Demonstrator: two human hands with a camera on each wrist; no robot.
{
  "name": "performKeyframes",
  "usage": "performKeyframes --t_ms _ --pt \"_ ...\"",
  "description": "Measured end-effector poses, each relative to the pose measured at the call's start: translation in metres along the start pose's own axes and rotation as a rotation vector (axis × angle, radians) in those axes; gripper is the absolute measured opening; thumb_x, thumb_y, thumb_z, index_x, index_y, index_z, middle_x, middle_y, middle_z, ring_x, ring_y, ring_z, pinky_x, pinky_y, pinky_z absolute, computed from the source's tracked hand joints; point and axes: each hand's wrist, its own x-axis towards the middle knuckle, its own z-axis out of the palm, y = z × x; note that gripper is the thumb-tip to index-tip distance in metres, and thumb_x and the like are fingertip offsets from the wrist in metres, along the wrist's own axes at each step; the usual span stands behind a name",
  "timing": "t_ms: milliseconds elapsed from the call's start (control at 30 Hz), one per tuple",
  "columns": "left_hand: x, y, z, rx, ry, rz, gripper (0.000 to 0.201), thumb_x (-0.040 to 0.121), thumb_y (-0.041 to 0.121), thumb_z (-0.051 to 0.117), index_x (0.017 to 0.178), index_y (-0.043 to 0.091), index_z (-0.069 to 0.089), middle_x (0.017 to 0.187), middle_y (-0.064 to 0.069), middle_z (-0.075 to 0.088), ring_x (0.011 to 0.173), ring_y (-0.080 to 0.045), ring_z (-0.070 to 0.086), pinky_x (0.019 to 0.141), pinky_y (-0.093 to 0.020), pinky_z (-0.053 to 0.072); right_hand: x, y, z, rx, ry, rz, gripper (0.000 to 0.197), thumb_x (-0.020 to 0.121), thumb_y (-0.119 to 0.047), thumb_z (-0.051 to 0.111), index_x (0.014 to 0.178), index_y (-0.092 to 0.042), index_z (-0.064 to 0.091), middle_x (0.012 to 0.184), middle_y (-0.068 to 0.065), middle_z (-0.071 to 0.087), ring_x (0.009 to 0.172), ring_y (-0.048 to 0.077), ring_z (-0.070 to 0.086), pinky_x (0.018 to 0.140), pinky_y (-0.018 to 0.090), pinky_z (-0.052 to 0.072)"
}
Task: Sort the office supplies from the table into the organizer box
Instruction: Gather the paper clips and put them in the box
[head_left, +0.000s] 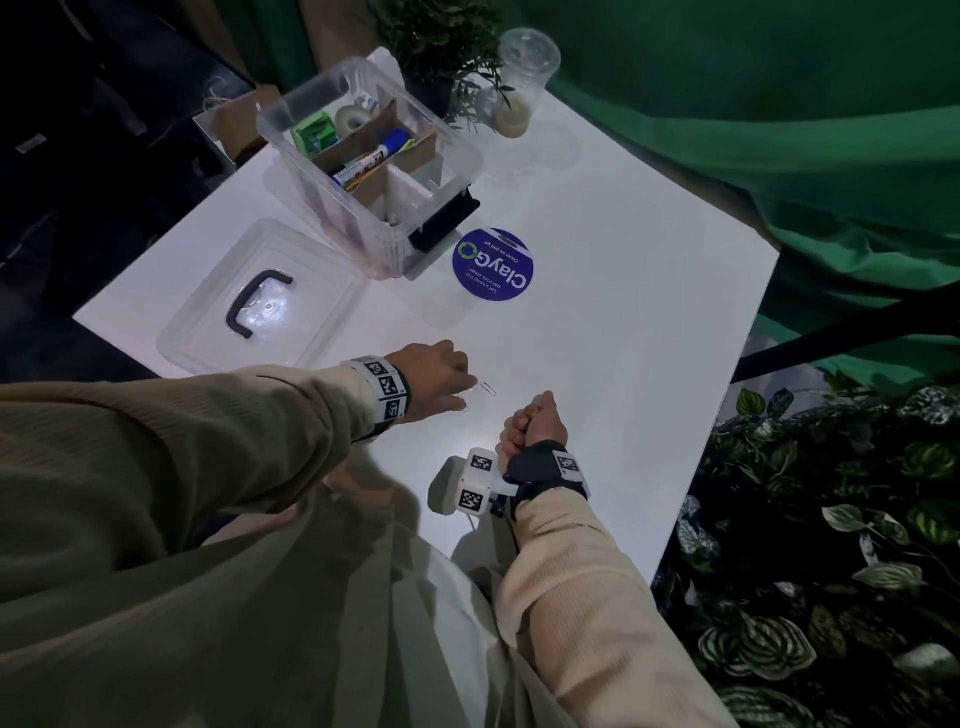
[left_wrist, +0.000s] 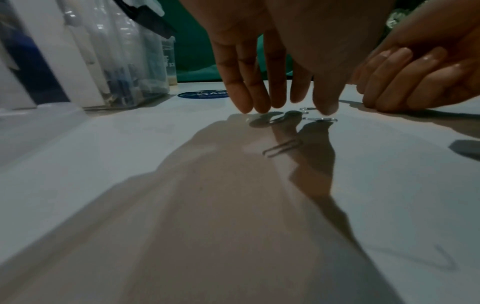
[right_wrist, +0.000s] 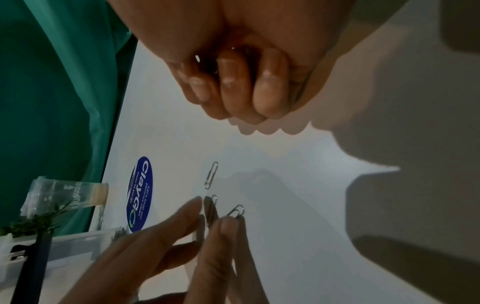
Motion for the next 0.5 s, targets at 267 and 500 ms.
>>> performKeyframes --t_ms 267,500 --pt "0.007 0.008 -0.001 0.024 -0.046 0.044 0.036 0.099 0.037 0.039 0.108 0.016 0.068 0.108 -0.001 0.063 0.101 -0.024 0.051 0.075 -0.034 0.047 -0.001 0.001 -0.001 -0.022 0.011 -0.011 0.047 0.09 -0.041 0.045 0.049 -0.021 0.035 0.046 -0.005 0.032 0.034 0.013 0.018 0.039 0.013 0.014" --pt "0.019 0.021 -0.005 -0.029 -0.086 -0.082 0.024 0.094 0.026 0.044 0.105 0.01 0.058 0.109 -0.008 0.06 0.103 -0.026 0.054 0.08 -0.038 0.05 -0.004 0.0 0.0 -0.015 -0.015 -0.01 0.049 0.092 -0.041 0.043 0.048 -0.021 0.034 0.043 -0.004 0.034 0.033 0.012 0.021 0.04 0.012 0.015"
